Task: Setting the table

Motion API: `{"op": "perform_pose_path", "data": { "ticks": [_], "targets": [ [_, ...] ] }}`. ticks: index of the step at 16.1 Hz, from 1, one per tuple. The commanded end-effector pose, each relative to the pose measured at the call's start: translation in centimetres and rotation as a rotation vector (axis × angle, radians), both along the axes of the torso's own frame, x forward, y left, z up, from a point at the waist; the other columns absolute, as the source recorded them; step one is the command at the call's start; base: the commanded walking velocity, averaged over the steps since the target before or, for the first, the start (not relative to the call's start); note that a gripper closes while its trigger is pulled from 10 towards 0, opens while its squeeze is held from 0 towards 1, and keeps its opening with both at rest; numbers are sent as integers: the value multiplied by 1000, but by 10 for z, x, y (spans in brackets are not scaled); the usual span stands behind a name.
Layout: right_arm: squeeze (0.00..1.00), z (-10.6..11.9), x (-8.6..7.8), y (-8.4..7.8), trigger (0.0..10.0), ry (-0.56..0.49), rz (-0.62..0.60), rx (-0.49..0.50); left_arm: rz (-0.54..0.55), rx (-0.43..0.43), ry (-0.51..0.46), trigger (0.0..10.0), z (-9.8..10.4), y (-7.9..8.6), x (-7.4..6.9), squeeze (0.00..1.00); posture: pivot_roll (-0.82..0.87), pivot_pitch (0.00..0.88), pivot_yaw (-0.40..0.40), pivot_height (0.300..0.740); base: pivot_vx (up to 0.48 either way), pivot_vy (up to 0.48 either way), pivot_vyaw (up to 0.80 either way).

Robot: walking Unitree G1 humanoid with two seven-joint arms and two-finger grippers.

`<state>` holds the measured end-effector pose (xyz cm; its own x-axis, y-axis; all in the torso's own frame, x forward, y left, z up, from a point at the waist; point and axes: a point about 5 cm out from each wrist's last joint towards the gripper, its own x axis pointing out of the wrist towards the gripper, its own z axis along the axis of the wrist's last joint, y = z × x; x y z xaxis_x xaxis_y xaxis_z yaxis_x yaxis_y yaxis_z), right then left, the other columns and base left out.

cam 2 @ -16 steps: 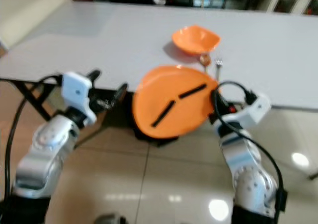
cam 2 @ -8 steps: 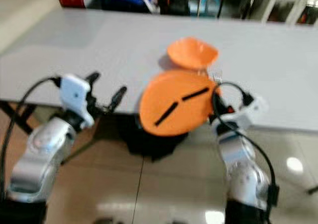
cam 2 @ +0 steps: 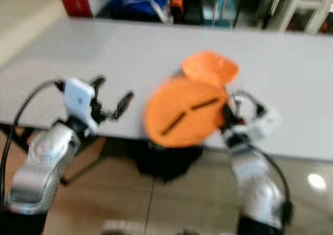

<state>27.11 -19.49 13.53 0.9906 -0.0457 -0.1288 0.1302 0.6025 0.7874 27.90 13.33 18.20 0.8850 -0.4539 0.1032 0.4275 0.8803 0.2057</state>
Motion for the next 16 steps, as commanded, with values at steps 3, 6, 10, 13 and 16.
{"op": "perform_pose_path", "data": {
  "ticks": [3, 6, 10, 13, 16],
  "targets": [
    [0, 11, 3, 18, 10000, -68, 95, 79, -18, 24, -7, 10000, 2, 5, -3, 0, 106, 57, 10, 740, 87, 0, 0],
    [0, 7, 3, 19, 10000, -48, 92, 113, -137, 16, 49, 10000, -4, 2, -11, 0, 110, 71, 12, 740, 0, 0, 0],
    [0, -11, 11, 14, 10000, 13, 30, 143, -190, 76, 114, 10000, -14, 1, -16, 0, 113, 81, 13, 740, 0, 0, 0],
    [0, -17, 15, 7, 10000, 39, -20, 132, -214, 68, 123, 10000, -14, -1, -19, 0, 114, 93, 8, 740, 0, 0, 0],
    [0, -21, 21, -4, 10000, 41, -97, 143, -227, 72, 134, 10000, -15, -3, -21, 0, 114, 96, 7, 740, 0, 0, 0]
  ]
}}
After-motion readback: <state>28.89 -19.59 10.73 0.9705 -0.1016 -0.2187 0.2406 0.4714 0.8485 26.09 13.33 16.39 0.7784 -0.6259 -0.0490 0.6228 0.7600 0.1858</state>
